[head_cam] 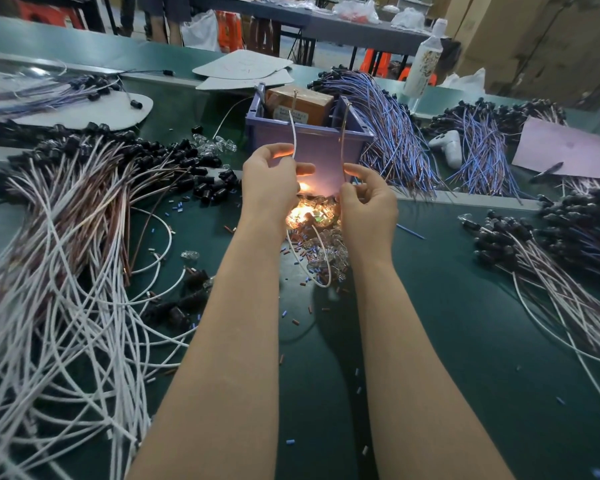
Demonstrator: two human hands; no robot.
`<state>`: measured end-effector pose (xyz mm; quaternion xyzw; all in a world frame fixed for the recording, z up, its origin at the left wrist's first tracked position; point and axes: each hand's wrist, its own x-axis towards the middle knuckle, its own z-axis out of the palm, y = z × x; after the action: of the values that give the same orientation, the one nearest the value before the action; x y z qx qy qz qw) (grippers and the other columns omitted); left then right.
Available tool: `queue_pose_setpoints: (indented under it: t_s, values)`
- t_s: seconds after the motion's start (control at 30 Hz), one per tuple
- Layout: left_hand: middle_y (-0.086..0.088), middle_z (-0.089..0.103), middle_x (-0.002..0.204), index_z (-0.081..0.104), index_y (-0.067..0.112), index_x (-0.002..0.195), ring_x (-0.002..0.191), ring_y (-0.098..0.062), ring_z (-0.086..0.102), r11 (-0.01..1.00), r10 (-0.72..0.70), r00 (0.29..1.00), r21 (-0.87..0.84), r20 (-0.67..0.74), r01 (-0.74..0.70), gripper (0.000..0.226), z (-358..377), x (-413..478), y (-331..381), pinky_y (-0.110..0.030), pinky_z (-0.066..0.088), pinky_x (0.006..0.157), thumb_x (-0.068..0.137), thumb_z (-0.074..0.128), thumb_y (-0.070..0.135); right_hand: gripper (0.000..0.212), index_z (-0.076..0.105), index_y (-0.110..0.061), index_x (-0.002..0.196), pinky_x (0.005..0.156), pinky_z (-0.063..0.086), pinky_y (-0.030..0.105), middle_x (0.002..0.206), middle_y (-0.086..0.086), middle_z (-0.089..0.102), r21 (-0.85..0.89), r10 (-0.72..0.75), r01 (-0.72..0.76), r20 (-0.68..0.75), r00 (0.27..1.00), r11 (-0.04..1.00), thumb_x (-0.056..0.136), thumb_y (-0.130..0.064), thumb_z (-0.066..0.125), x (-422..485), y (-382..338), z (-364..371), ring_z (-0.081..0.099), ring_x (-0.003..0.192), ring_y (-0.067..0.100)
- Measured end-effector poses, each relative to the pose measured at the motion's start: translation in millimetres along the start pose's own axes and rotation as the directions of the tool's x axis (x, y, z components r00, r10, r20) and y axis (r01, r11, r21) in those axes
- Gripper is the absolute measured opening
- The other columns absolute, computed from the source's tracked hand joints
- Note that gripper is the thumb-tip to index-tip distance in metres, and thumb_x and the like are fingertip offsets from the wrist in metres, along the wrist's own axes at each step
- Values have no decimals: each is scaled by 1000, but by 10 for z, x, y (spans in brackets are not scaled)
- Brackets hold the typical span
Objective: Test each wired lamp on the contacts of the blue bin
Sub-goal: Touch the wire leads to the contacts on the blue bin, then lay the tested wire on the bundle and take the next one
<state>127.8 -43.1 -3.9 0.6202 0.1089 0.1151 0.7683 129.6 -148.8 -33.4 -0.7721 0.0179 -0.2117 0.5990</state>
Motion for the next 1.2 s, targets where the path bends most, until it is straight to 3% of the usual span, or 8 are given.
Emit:
queue_pose_setpoints:
  t_s: [0.17,0.33,0.43,0.57,0.8,1.0,1.1,1.2]
  values:
    - [1,70,74,55,16,101,39,-2,40,1000,-2,1000,-13,14,3,18,-12,26,-18,-15,34,41,95,43,4,24,63,-17,110,78,50,37,83,5,63,-47,31,-30,6,1000,998,90,-10,51,23,-6,-8,58,78,18]
    - [-3,75,89,70,15,92,82,-13,70,995,-25,836,97,548,-34,29,9,-69,0,-27,55,74,91,42,4,18,58,-14,80,69,48,36,75,5,61,-25,225,-224,87,970,974,96,-14,50,141,-7,-145,55,68,18]
    - [-7,72,97,71,16,94,97,-28,65,839,22,949,510,316,-189,22,52,-26,-61,-36,52,89,89,50,14,42,55,-4,81,43,43,22,56,7,54,269,339,-357,110,934,895,104,-31,32,110,8,-219,46,41,12]
    - [-19,65,108,62,0,105,94,-35,60,524,-119,990,852,81,-7,39,-15,-29,-190,-32,42,72,95,45,34,51,58,-3,83,42,49,19,48,5,60,554,495,-481,138,858,680,104,-38,27,31,27,-297,53,44,12]
    - [-30,63,107,63,-9,105,102,-42,61,683,-164,978,730,133,15,41,155,-159,-283,-41,51,82,97,45,27,50,56,-4,81,41,48,17,48,4,61,591,540,-566,246,805,575,104,-38,27,-133,-9,-264,54,39,8]
    - [6,54,60,61,12,78,48,-5,45,968,105,958,192,265,-159,27,262,-383,413,-18,36,46,98,49,26,55,59,-11,96,75,53,31,96,8,66,424,497,-527,189,847,737,90,-63,41,-178,-121,-617,62,85,19]
    - [7,56,61,60,12,81,45,2,48,951,280,905,38,320,-308,21,533,-563,794,-14,41,47,96,52,25,52,51,-12,98,67,50,25,86,4,57,484,500,-394,-107,859,781,92,-62,36,-200,-246,-891,55,74,15]
    - [3,60,61,59,11,77,43,2,51,866,434,812,66,389,-495,22,969,-794,912,-14,43,48,95,56,21,28,49,-20,107,78,49,22,102,8,56,449,270,23,-575,773,893,101,-43,35,-271,-435,-1180,56,89,17]
